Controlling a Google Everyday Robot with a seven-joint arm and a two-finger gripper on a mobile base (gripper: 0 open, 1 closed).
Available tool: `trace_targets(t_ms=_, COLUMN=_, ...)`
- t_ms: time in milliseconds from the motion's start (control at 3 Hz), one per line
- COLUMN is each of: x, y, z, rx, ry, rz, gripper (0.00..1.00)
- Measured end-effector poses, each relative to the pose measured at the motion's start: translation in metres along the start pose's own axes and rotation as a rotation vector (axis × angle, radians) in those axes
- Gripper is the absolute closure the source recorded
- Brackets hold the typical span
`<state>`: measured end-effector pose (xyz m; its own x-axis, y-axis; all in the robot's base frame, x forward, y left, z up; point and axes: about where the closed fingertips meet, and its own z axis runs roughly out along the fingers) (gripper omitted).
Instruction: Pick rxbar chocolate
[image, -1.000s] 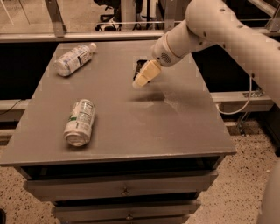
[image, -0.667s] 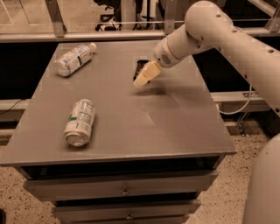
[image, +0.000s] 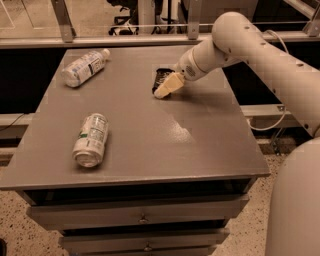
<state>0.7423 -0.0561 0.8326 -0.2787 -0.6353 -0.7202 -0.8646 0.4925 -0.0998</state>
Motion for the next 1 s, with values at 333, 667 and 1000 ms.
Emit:
trace_targets(t_ms=333, x=-0.001, y=-0.004, z=0.003, rx=0.0, ry=-0.01, rz=0.012, gripper=0.45)
trace_targets(t_ms=667, x=-0.008, y=-0.008, z=-0.003, rx=0.004, ry=-0.03, rz=0.008, gripper=0.69)
trace_targets(t_ms=1000, x=-0.038, y=-0.008, z=-0.026, rx=0.002, ry=-0.095, rz=-0.038, gripper=0.98)
